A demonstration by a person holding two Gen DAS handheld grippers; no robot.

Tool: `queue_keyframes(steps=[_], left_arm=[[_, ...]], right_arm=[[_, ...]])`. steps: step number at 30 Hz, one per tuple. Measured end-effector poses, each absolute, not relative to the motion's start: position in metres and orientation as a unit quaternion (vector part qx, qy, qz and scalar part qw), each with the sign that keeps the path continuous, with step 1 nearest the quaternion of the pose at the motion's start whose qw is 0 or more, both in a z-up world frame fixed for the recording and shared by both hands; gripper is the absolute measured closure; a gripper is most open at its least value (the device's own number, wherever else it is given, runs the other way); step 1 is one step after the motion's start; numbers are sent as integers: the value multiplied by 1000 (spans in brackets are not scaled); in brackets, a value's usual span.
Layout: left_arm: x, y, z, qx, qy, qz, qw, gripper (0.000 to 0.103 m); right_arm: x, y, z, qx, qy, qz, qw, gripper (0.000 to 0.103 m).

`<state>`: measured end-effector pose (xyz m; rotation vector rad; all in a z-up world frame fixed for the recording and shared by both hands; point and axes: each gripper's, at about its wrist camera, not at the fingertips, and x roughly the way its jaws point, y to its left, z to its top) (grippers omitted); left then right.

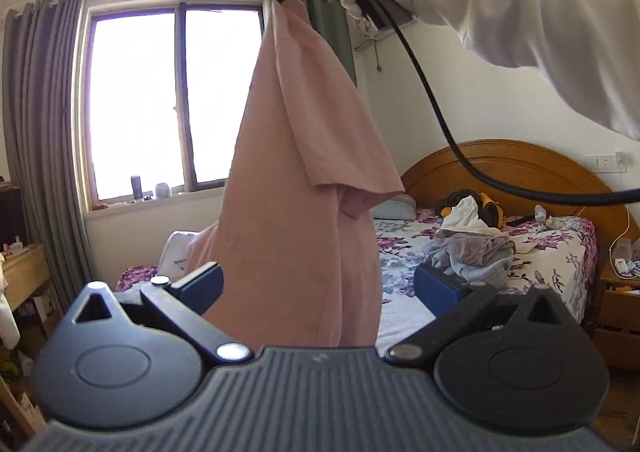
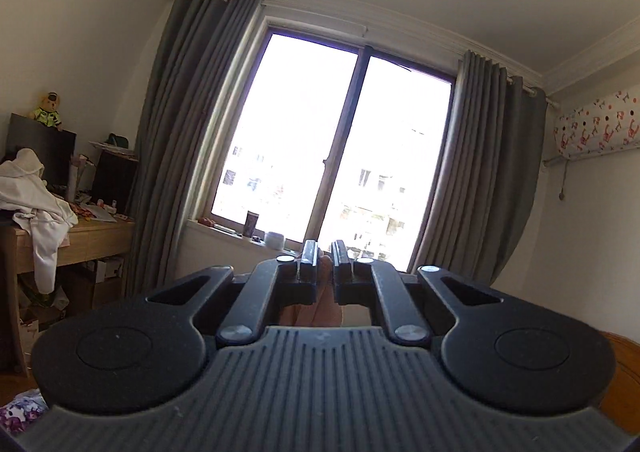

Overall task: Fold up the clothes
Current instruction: 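Close the left tool on the hanging T-shirt's other shoulder edge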

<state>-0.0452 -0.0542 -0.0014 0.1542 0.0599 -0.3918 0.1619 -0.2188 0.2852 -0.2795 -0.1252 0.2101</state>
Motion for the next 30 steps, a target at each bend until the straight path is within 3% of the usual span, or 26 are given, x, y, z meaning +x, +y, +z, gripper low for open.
queue_keyframes(steps=[12,30], left_arm=[[-31,-94,-11,97,8,-185,978,0],[-23,-100,-8,46,-58,-104,992,1]], right_arm=[[134,-178,280,-218,-97,137,962,96],[104,-124,261,-240,-47,175,954,96]])
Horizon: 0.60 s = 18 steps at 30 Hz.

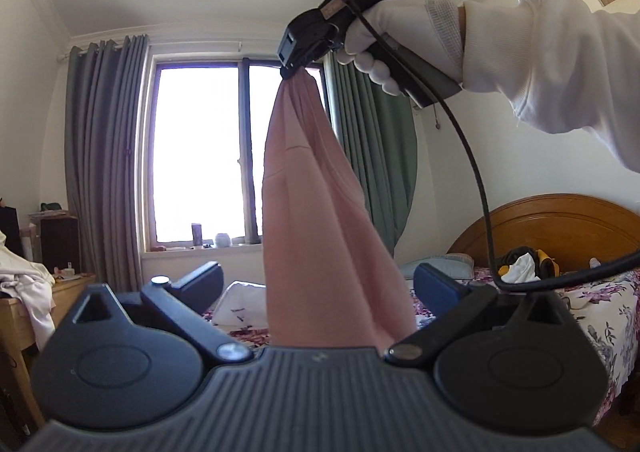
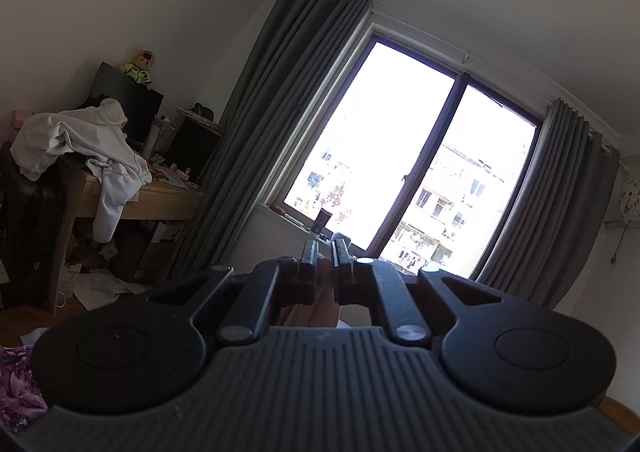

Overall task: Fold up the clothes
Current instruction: 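Close the left tool on the hanging T-shirt's other shoulder edge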

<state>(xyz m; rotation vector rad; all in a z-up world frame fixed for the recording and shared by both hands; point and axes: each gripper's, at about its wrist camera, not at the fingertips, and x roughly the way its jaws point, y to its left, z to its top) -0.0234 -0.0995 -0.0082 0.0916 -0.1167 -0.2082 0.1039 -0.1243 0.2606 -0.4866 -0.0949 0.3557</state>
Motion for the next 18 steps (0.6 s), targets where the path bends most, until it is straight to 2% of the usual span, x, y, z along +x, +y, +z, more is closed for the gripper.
queue_keyframes(steps=[2,4,7,18], left_arm=[[-19,-103,-11,45,-51,-106,992,3],[-14,-105,-12,40,-41,-106,993,15],[4,-102,-14,12,-14,-94,995,26],[38,-65,-22,-11,11,13,1000,28]], right_arm=[[102,-119,261,-237,-49,181,953,97],[99,-116,262,-235,-52,188,952,96],[93,-111,263,-229,-54,201,951,96],[86,-107,259,-233,-63,221,945,97]])
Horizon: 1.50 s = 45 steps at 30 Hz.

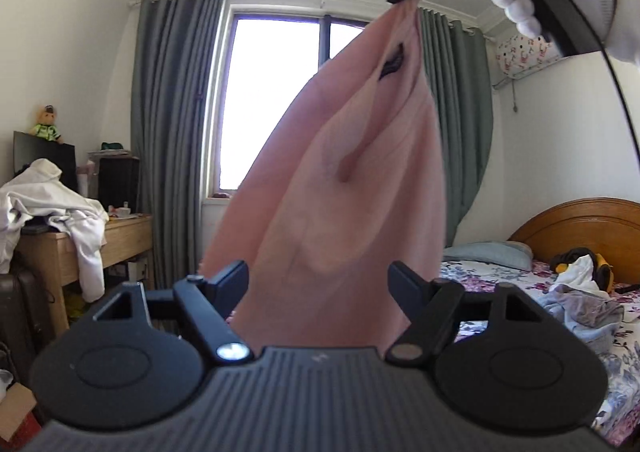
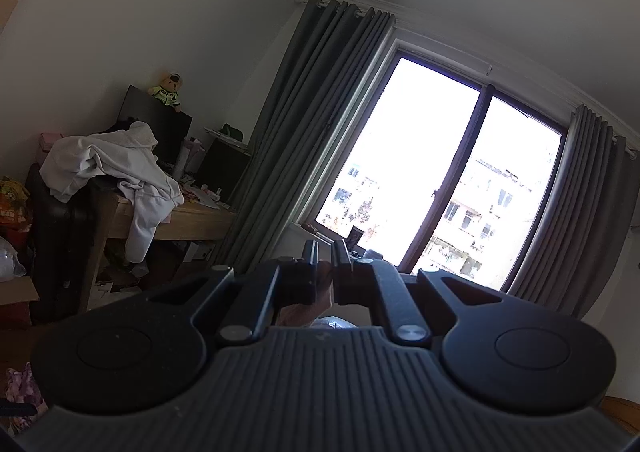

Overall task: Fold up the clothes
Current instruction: 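Close the left tool on the hanging T-shirt's other shoulder edge, then hold the T-shirt spread between both tools and shake it out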

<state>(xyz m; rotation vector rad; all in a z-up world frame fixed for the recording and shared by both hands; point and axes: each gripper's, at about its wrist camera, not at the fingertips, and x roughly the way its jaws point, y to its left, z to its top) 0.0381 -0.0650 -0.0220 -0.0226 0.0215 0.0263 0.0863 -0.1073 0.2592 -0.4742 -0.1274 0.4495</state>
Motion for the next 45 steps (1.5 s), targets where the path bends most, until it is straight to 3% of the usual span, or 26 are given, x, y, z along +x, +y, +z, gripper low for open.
queue_keyframes(steps=[2,4,6,10,23,40,43,45], left_arm=[[43,-61,-24,4,18,13,1000,34],[37,-53,-29,17,24,-1,1000,66],[32,-48,-32,14,31,-18,999,86],[24,-44,-33,-7,30,-24,999,100],[14,-20,8,43,-99,114,988,102],[77,-72,125,300,-246,130,913,102],[93,-76,148,320,-259,131,902,102],[103,-74,163,321,-259,130,902,102]], right_arm=[[85,-108,259,-235,-66,223,944,97],[83,-108,258,-238,-68,226,942,97],[80,-107,256,-241,-68,230,940,97],[82,-110,252,-248,-61,229,939,97],[124,-169,223,-177,25,224,958,96],[143,-277,102,80,171,314,931,95],[132,-286,93,103,149,367,912,89],[119,-287,89,104,119,402,902,72]])
